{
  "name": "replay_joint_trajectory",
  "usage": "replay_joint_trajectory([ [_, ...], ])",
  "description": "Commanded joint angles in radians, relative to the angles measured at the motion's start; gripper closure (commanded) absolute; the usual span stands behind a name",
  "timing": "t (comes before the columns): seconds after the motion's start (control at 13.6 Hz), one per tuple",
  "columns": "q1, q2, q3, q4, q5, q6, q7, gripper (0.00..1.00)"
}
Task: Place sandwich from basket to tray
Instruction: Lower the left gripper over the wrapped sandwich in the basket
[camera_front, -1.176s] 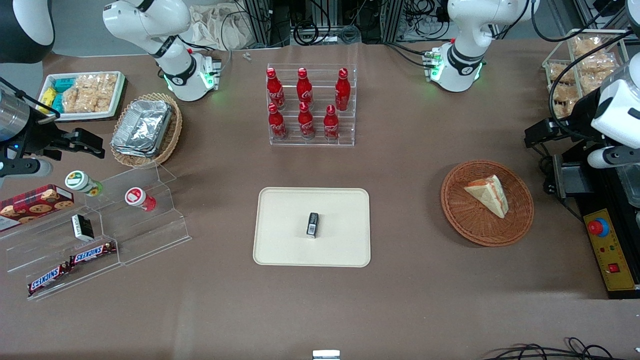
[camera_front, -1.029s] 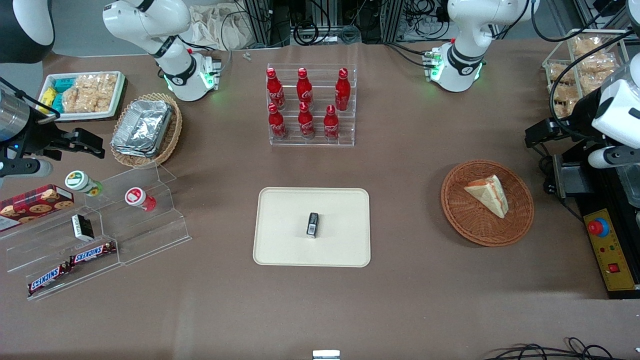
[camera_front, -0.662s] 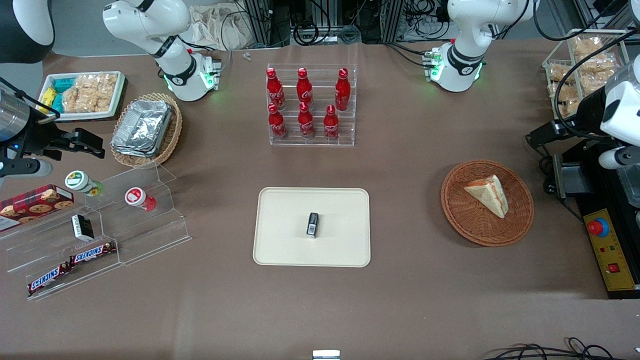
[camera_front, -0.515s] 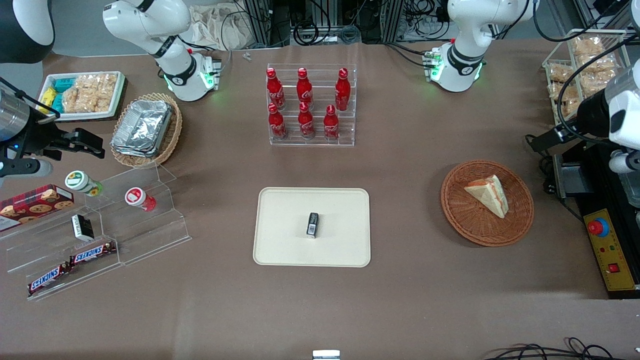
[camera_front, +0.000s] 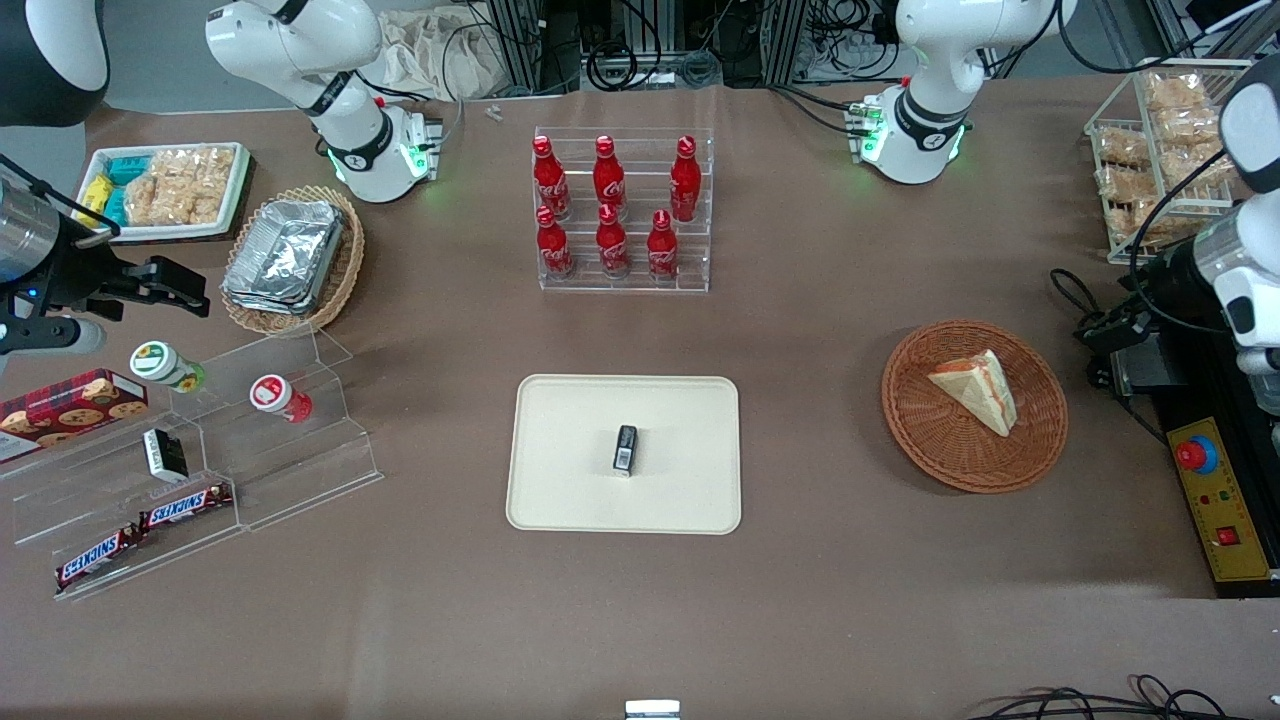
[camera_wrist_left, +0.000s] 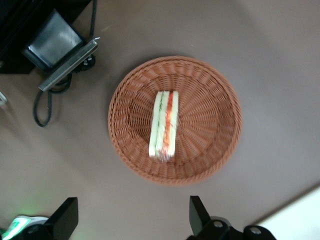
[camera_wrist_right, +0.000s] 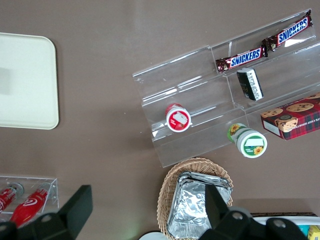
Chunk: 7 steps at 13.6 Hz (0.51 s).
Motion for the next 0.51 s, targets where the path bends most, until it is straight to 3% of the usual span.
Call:
replay_joint_trajectory([
  [0.0, -0.002, -0.014, -0.008, -0.197, -0.004, 0.225, -0.144, 0.01],
  [0.44, -0.044, 0.233, -0.018, -0.247, -0.006, 0.515, -0.19, 0.0],
])
